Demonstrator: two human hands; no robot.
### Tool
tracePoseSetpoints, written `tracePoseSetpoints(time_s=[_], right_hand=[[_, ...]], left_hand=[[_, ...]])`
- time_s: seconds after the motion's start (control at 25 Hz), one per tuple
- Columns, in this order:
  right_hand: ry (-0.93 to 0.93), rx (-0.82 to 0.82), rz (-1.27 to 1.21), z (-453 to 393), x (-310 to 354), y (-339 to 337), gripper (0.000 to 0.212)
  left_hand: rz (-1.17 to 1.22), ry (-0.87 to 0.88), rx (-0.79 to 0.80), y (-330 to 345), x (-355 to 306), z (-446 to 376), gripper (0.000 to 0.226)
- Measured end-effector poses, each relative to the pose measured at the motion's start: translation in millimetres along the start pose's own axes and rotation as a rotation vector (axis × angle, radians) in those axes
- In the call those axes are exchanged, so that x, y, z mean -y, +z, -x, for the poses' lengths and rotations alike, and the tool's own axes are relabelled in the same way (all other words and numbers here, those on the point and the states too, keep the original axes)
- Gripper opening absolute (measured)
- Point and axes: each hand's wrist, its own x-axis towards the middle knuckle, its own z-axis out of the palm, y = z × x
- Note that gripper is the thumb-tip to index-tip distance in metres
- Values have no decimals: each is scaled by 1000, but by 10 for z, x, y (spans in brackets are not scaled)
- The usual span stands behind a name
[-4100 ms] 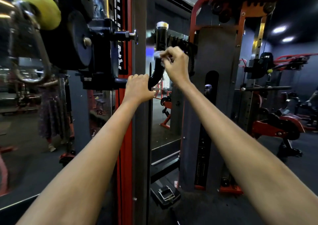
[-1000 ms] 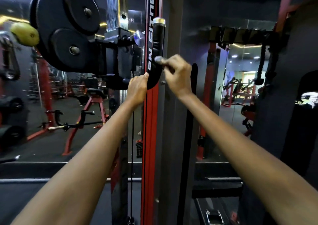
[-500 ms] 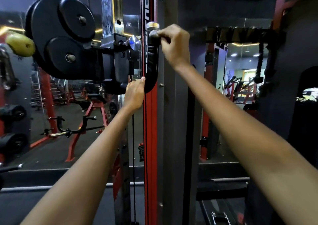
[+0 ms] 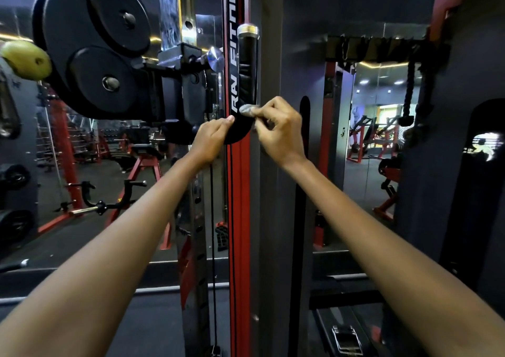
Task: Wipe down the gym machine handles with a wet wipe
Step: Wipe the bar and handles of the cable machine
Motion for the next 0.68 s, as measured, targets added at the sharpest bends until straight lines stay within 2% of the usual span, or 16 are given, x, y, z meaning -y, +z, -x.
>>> tracePoseSetpoints(time_s=[0.16,0.28,0.44,0.52,0.64,0.68], right_hand=[[1,-156,31,-175,1,37,16],[25,-203,38,-2,41,203,13],[41,-254,67,339,60,329,10],[62,-228,63,572,84,452,8],[65,-44,56,898,185,619,11],[75,-45,46,939,207,623,13]], left_hand=[[-282,86,-85,-120,284,-6,55],[-284,95,-118,-75,346,28,47],[-288,173,-167,-53,450,-10,50],[-276,189,-184,-36,497,-14,47],[-249,210,-207,-17,472,-2,39],[-237,228,-210,-16,474,5,34]])
